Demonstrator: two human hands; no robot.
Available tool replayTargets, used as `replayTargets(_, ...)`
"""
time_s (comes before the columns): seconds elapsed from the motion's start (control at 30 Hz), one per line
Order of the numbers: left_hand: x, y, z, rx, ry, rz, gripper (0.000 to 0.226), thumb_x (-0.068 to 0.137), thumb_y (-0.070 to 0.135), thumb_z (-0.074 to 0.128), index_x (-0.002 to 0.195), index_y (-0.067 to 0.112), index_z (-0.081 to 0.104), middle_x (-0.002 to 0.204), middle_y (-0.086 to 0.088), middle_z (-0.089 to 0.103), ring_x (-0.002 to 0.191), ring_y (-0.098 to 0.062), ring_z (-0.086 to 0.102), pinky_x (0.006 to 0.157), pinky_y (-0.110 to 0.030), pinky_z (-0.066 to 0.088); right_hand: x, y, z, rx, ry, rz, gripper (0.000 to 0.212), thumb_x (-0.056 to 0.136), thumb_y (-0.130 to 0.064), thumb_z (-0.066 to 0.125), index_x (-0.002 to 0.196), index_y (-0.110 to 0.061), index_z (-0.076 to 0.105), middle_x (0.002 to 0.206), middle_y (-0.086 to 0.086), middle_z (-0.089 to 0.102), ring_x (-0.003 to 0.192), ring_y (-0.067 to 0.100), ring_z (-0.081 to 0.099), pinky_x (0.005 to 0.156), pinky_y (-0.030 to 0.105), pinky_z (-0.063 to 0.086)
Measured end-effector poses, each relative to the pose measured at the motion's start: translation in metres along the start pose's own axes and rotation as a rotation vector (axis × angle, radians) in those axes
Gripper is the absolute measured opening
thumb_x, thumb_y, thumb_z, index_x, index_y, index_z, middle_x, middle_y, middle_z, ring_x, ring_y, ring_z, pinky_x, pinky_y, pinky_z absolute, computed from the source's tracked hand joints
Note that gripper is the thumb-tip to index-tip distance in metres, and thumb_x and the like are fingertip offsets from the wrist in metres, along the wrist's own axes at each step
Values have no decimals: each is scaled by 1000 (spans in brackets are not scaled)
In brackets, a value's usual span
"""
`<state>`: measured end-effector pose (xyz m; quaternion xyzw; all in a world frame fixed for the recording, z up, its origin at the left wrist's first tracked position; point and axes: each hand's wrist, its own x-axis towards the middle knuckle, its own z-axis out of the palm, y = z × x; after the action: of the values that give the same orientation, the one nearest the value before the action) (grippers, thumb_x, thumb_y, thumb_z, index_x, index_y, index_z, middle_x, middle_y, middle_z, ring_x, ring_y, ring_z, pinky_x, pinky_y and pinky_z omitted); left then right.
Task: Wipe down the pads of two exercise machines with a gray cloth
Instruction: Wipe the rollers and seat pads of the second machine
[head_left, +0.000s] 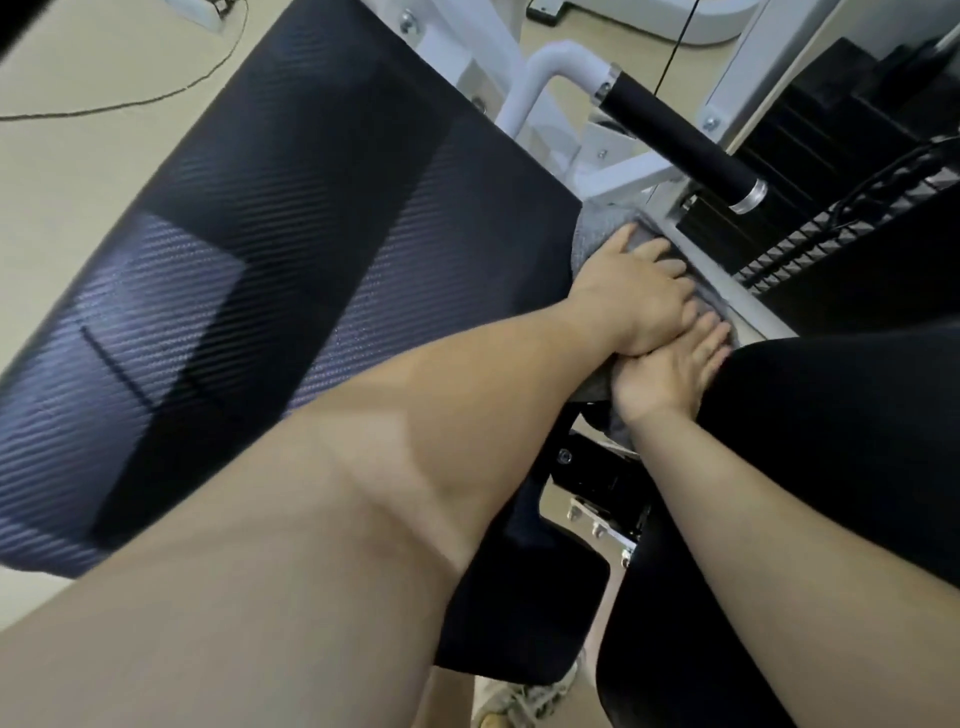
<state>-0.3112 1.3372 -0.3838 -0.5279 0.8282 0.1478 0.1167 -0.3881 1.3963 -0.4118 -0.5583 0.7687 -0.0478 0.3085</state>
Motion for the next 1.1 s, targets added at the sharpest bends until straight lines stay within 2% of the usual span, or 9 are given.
replayTargets(0.1,-17,9,14,72,28,61,53,100,43,19,150,30,28,159,7,23,148,-19,13,117,-48,-4,-23,7,8,116,4,108,77,96,-22,42,151,-1,-8,160,17,-12,149,25,-6,113,24,-5)
replayTargets(0.17,-34,14,20,89,18,82,53,100,44,20,152,32,21,160,7,17,148,-19,8,117,-48,-6,-42,10,12,98,-30,115,78,96,-22,44,151,0,-7,160,18,-14,148,26,-10,116,29,-2)
replayTargets(0.27,-67,6,25,95,19,72,53,99,46,19,151,34,17,161,5,14,149,-20,6,117,-48,-7,-64,7,23,32,-83,51,75,94,-18,44,151,0,-2,158,22,-16,146,36,-18,116,37,-11)
replayTargets(0.4,-93,-10,27,123,66,17,54,98,47,18,151,37,17,161,4,15,148,-20,8,118,-48,-4,-79,-2,31,51,-112,84,80,94,-18,43,151,-7,-12,158,18,-22,145,38,-18,118,43,-6)
replayTargets(0.53,-46,-17,7,77,34,-48,54,98,46,13,152,37,14,162,4,10,149,-19,4,118,-49,-5,-40,-12,13,24,-29,87,67,97,-21,34,153,-14,-3,162,12,-10,148,30,-10,118,47,0)
replayTargets(0.7,-1,-30,-15,49,3,-109,54,98,44,15,148,33,30,160,-1,21,147,-22,14,117,-51,-4,11,-22,-7,2,-3,74,60,100,-32,26,154,-18,3,163,5,-5,149,24,-8,119,44,-2)
replayTargets(0.8,-27,-55,-12,76,119,-165,53,98,45,17,150,33,25,160,-3,18,148,-23,11,117,-49,-4,8,-36,-2,-59,-25,-80,62,100,-35,23,154,-17,-2,162,5,-9,148,23,-12,118,50,-4)
replayTargets(0.93,-82,-108,-16,68,269,-376,54,98,47,20,151,36,19,161,-1,16,148,-22,10,117,-49,1,1,-90,13,-76,-41,-385,64,99,-40,22,153,-20,-6,162,3,-13,147,23,-16,116,52,-8)
replayTargets(1.1,-137,-112,-5,94,335,-562,56,98,42,23,152,28,20,159,-7,23,144,-29,22,115,-52,10,-34,-114,29,-116,-40,-550,62,99,-38,21,153,-25,-6,162,-1,-15,148,21,-17,117,51,-8)
